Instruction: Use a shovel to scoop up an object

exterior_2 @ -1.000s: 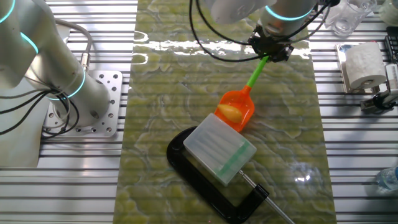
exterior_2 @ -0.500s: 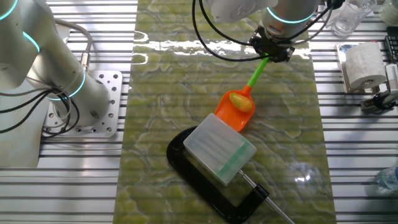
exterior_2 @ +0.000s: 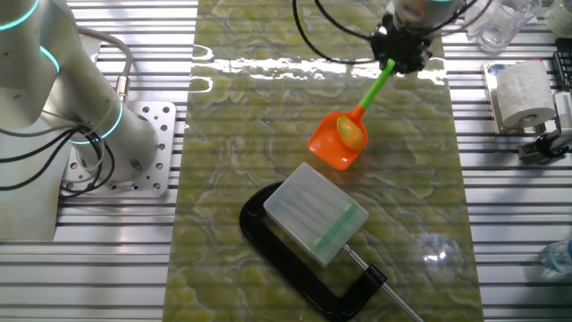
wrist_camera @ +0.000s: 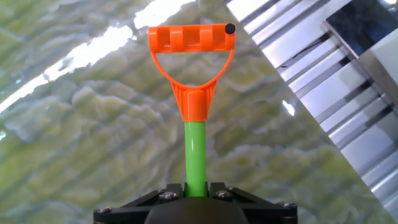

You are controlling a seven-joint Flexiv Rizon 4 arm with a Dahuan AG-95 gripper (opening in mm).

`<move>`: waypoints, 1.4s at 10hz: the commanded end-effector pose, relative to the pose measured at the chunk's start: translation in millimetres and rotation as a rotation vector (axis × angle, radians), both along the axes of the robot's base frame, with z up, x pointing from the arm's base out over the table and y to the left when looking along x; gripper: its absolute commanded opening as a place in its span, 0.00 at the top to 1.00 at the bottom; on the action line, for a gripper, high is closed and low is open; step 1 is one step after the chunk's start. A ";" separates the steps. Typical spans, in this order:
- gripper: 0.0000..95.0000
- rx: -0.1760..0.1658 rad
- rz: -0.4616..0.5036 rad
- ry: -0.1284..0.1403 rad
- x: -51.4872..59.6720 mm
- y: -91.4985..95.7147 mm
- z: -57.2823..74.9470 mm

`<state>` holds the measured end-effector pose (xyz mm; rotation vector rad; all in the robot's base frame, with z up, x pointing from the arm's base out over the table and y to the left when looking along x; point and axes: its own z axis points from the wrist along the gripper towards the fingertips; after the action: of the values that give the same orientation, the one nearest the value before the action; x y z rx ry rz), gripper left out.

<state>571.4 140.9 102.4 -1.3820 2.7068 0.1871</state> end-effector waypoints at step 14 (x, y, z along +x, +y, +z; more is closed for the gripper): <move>1.00 -0.086 0.159 -0.045 6.6 79.6 23.1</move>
<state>577.9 211.9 124.1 -1.3554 2.7765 0.0008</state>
